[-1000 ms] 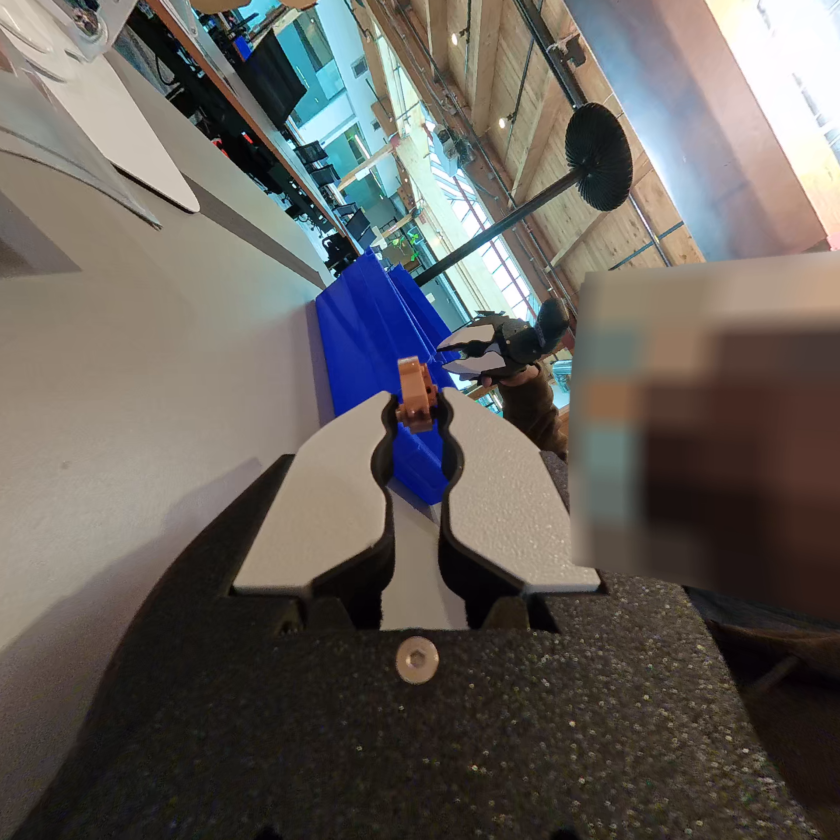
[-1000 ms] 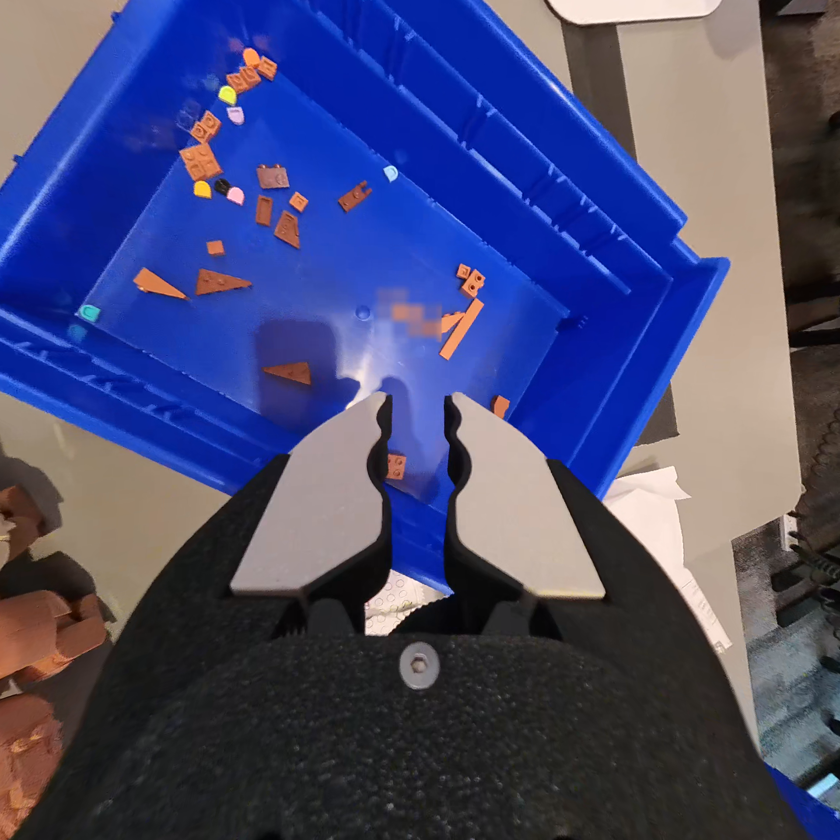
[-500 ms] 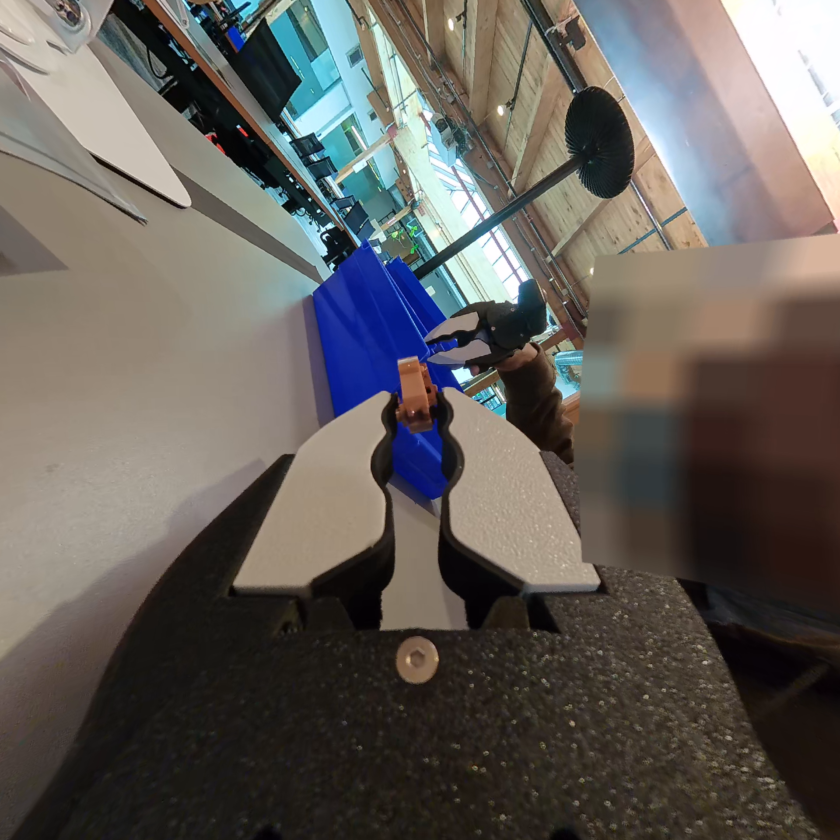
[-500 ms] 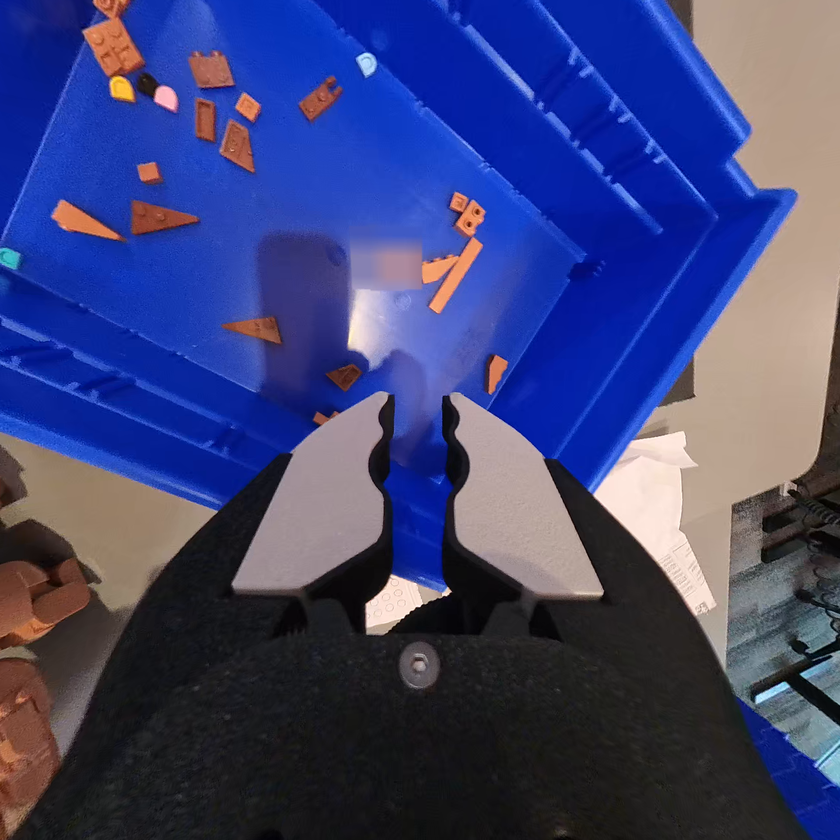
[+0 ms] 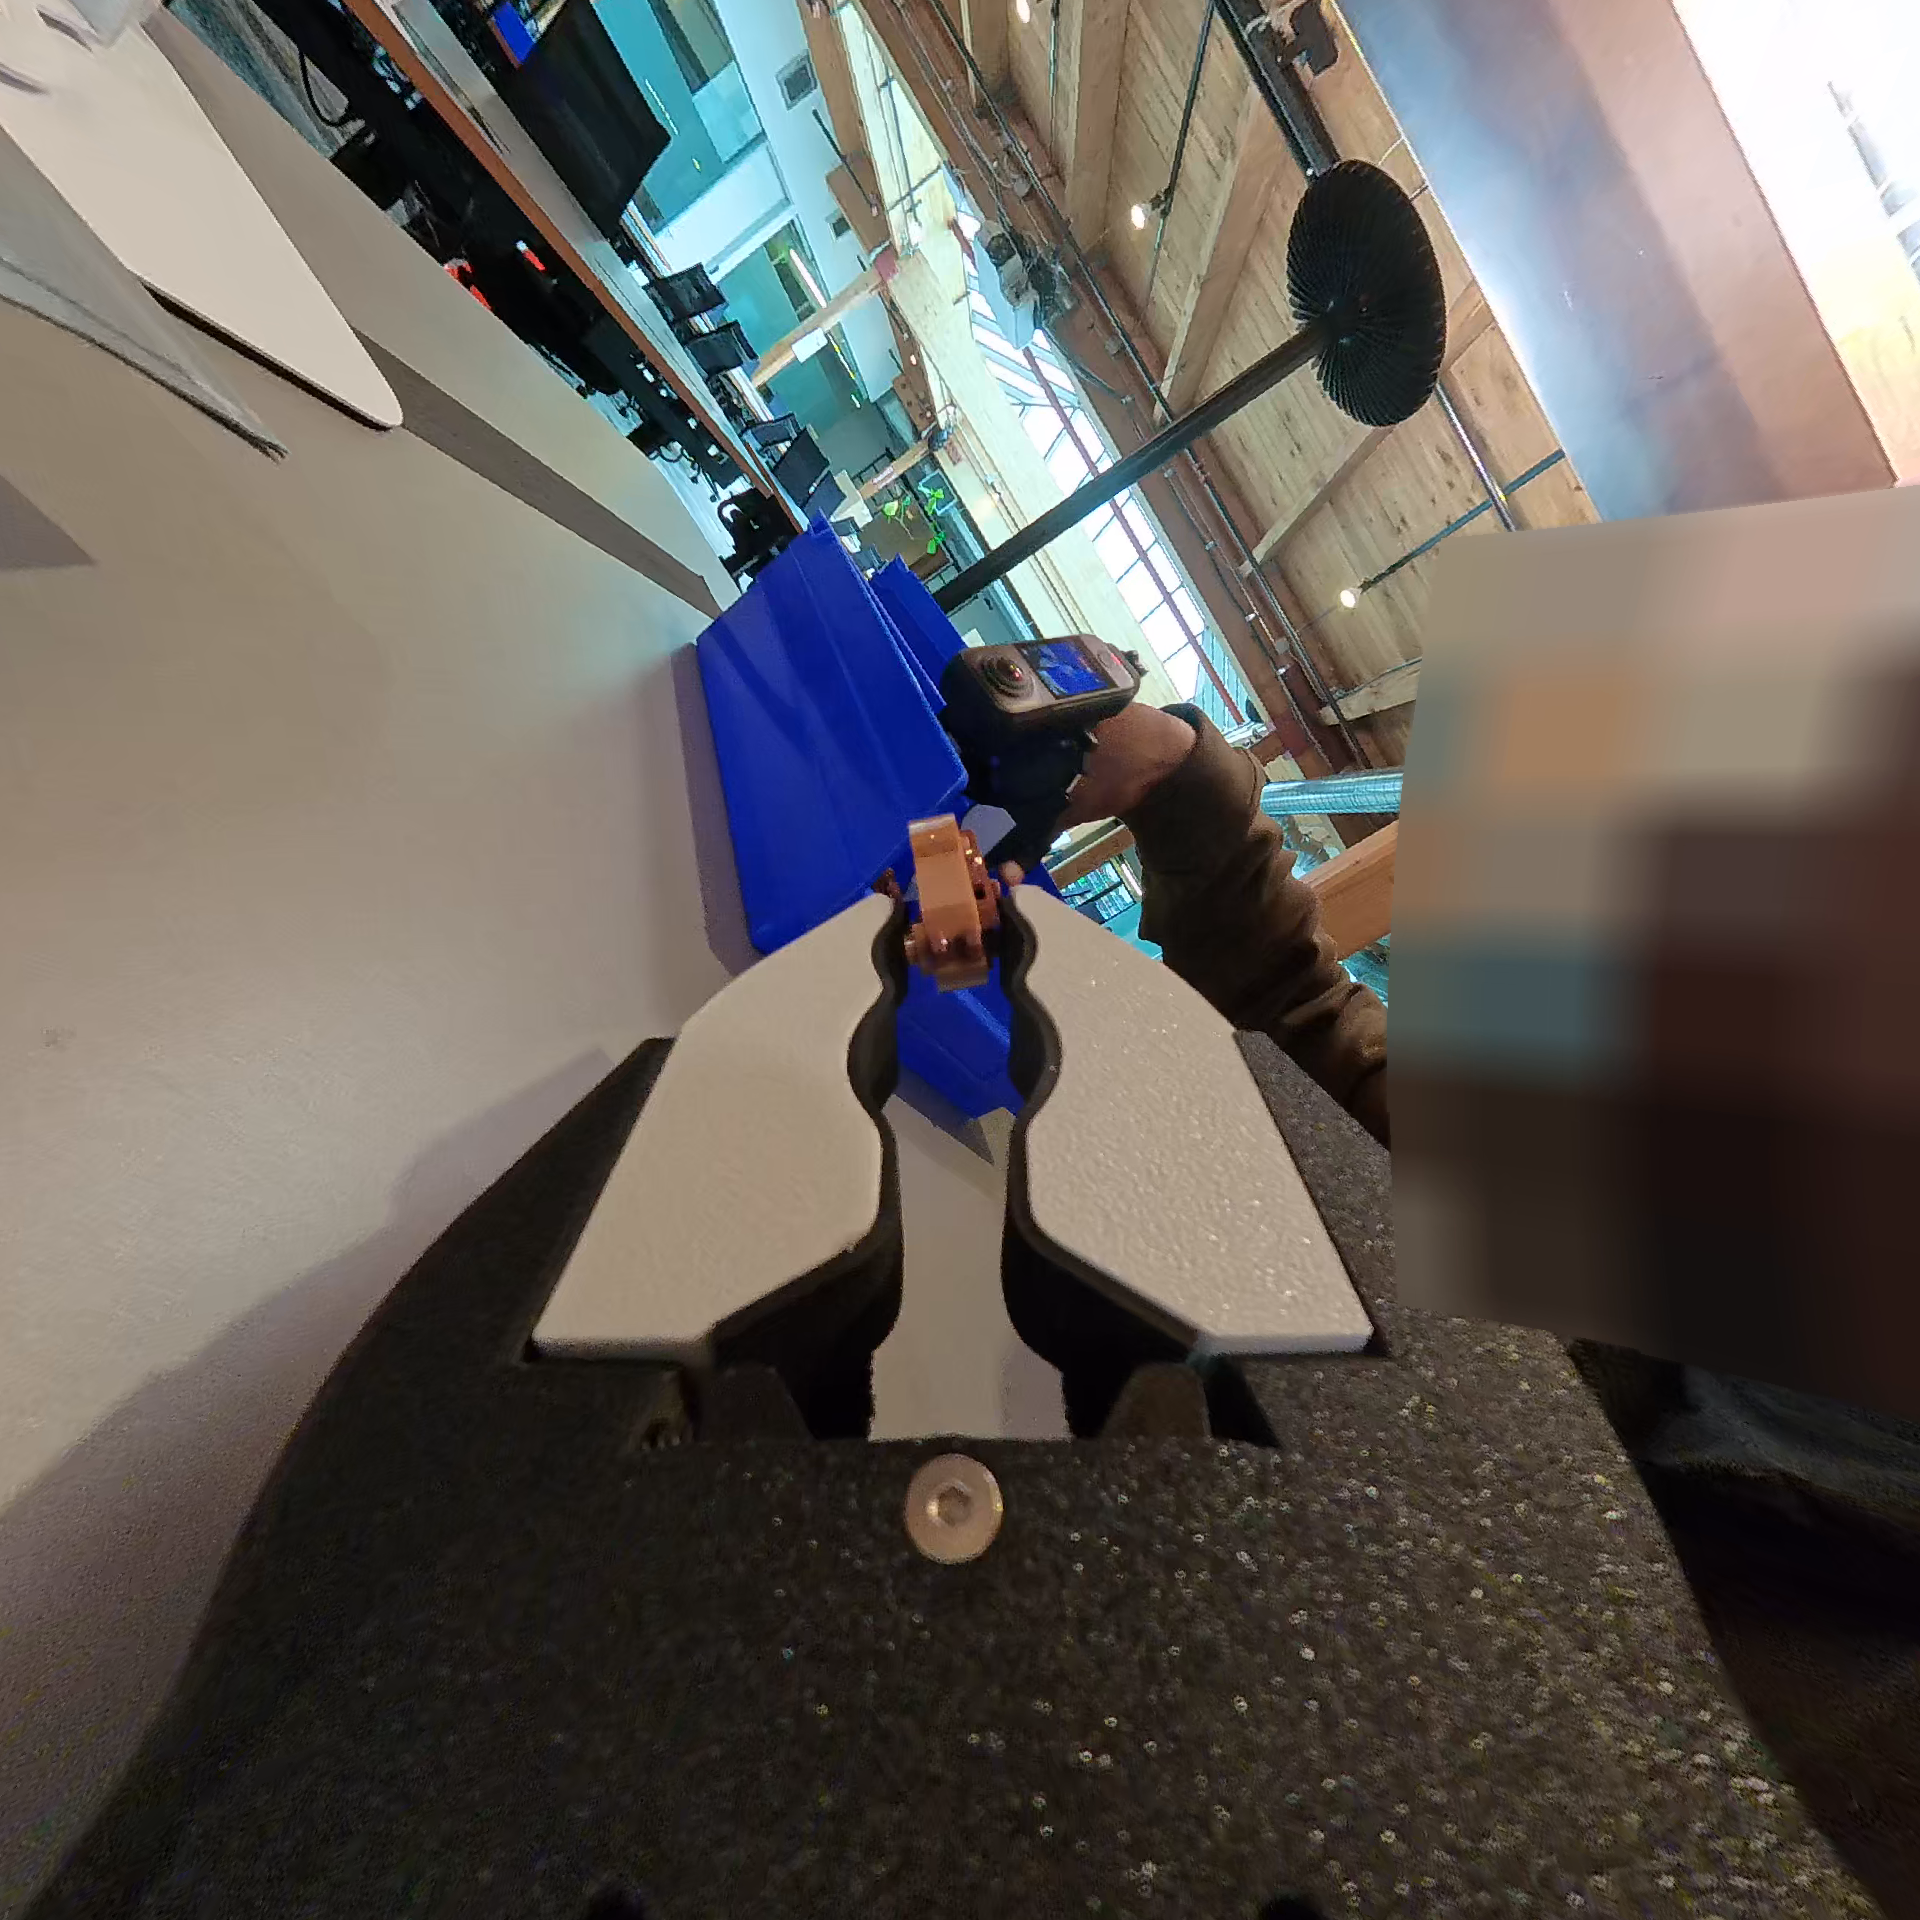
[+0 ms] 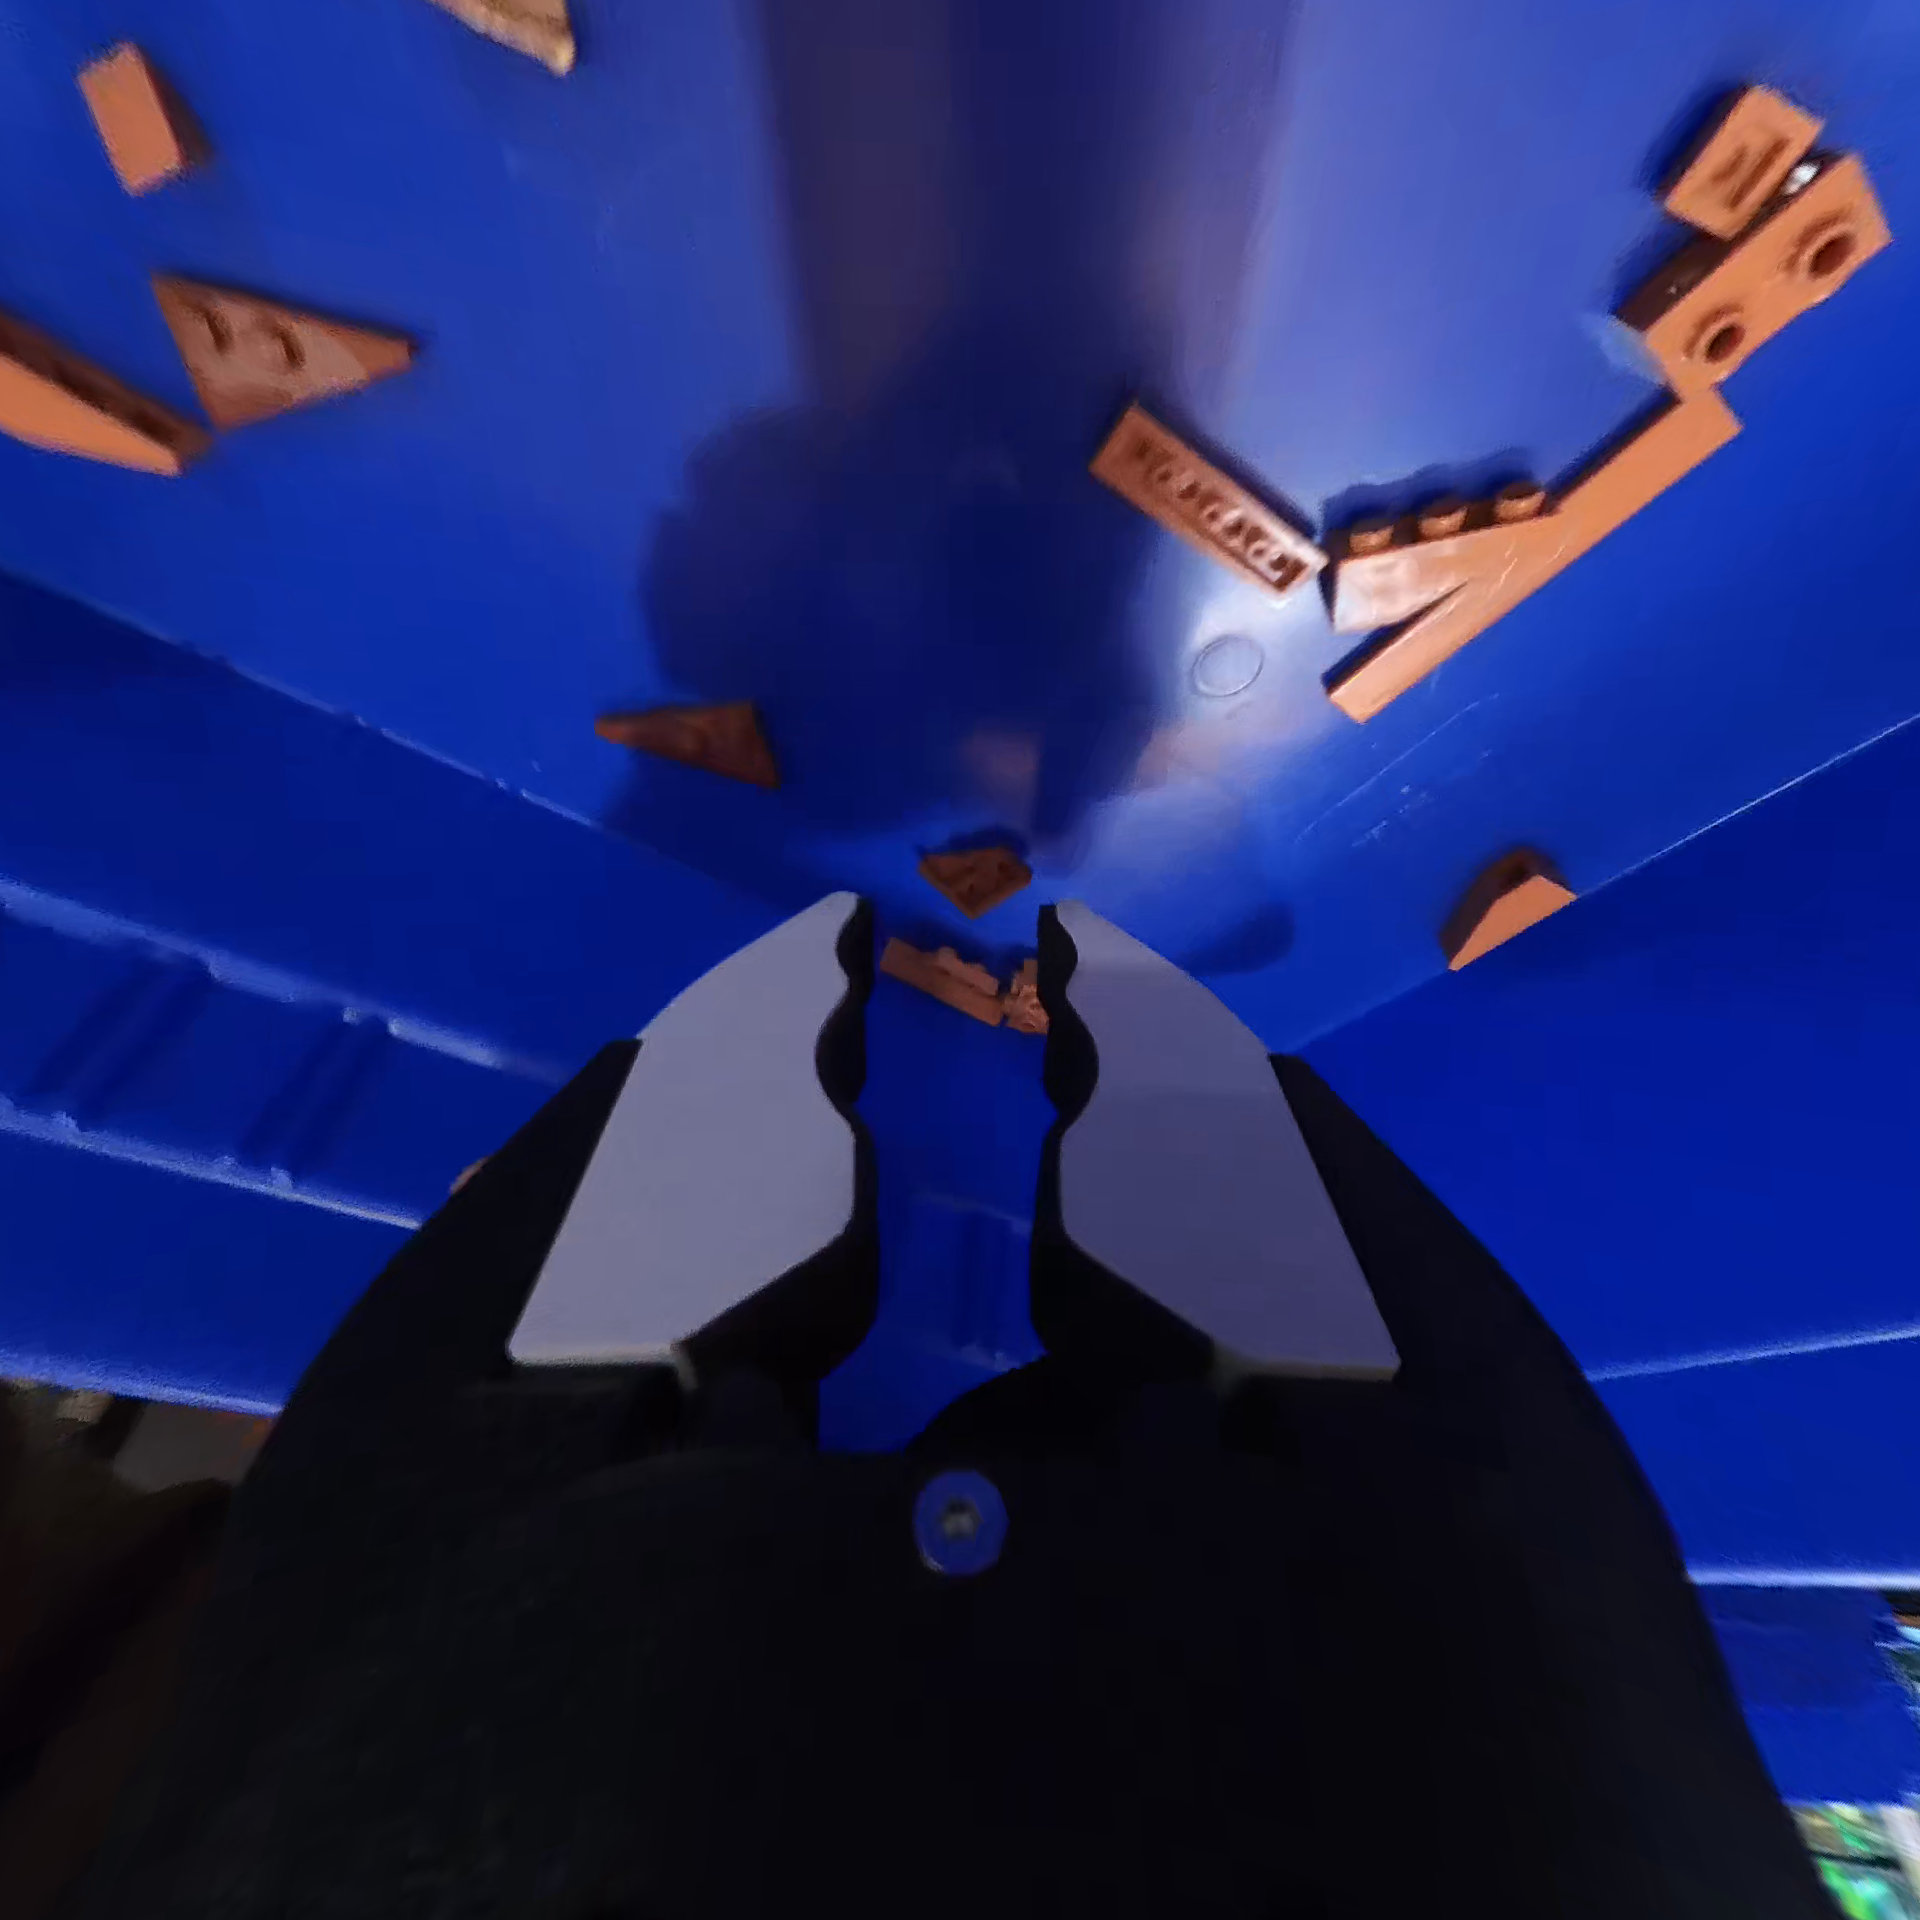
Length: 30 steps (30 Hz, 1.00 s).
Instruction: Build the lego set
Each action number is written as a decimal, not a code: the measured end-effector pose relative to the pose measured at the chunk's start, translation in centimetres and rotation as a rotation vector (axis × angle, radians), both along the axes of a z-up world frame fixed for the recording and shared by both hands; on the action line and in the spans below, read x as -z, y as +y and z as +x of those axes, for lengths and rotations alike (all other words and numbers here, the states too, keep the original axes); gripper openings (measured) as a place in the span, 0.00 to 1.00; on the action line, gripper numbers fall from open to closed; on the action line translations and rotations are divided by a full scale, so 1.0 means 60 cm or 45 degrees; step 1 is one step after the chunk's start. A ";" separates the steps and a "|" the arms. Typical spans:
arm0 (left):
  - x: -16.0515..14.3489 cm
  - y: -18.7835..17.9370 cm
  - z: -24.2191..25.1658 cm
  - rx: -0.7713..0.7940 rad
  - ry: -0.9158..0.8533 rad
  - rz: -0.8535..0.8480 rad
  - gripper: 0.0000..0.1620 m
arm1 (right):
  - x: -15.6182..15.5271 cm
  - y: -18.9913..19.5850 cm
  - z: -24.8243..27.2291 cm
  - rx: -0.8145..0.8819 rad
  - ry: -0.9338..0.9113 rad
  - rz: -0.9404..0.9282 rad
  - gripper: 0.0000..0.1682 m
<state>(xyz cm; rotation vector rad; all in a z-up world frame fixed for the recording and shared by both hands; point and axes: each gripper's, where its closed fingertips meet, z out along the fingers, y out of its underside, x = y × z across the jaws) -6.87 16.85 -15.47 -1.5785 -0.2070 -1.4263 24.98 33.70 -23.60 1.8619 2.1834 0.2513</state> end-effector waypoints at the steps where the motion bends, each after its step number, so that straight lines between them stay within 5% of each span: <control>1: 0.000 -0.002 0.001 0.008 -0.004 -0.001 0.10 | 0.001 0.001 -0.001 0.023 0.001 0.003 0.18; 20: -0.003 -0.048 0.014 0.151 0.012 0.021 0.10 | 0.008 0.001 -0.007 0.260 -0.045 0.132 0.12; 25: -0.002 -0.066 -0.008 0.160 0.045 0.025 0.10 | -0.114 -0.069 -0.141 0.242 0.443 0.246 0.12; 30: 0.001 -0.076 -0.047 0.068 0.043 -0.006 0.10 | -0.234 -0.263 -0.370 0.159 1.277 0.143 0.12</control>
